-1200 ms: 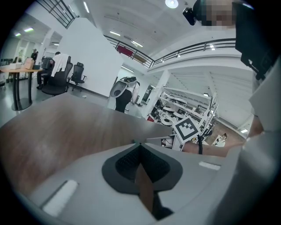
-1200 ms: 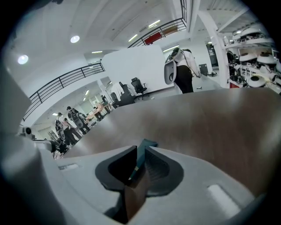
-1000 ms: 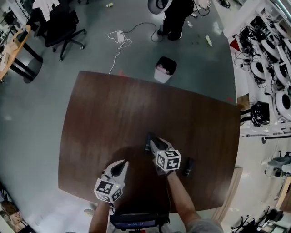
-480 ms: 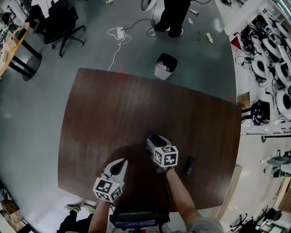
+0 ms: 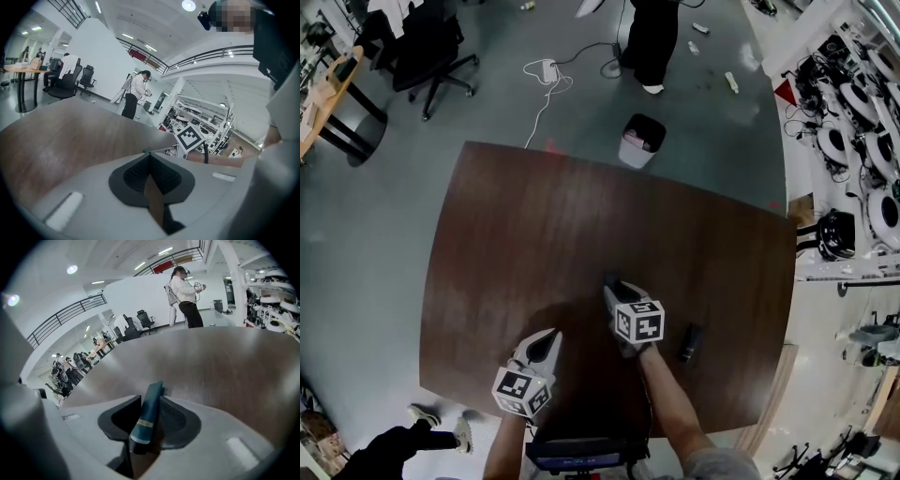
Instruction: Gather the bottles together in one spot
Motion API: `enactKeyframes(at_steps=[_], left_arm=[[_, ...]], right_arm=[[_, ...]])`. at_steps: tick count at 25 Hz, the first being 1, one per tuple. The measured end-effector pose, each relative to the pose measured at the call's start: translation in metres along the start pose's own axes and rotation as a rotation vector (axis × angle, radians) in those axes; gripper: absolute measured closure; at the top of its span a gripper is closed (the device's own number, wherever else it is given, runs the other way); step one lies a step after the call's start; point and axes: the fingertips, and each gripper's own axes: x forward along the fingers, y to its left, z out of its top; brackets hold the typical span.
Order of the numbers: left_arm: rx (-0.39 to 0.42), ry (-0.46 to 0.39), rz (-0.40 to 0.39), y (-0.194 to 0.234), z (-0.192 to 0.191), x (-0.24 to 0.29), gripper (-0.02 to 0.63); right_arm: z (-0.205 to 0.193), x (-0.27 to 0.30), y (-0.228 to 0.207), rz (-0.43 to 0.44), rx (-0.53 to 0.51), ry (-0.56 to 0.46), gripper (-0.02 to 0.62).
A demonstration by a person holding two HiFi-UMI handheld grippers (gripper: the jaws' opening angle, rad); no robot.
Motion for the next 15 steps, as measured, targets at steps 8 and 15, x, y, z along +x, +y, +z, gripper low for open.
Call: enactKeyframes(at_steps=[8,15], left_arm=[[-0.006,-0.002,0.006,0.004,-0.002,-0.005,0.604],[-0.005,-0.004,0.000,0.003,-0.001,-0.006,0.604]], right_arm=[[0.000,-0.007,0.000,0.009,-0.002,-0.020,0.515],[0.002,-0.017,0.002,0.021,-0.001,-0.045,0.517]])
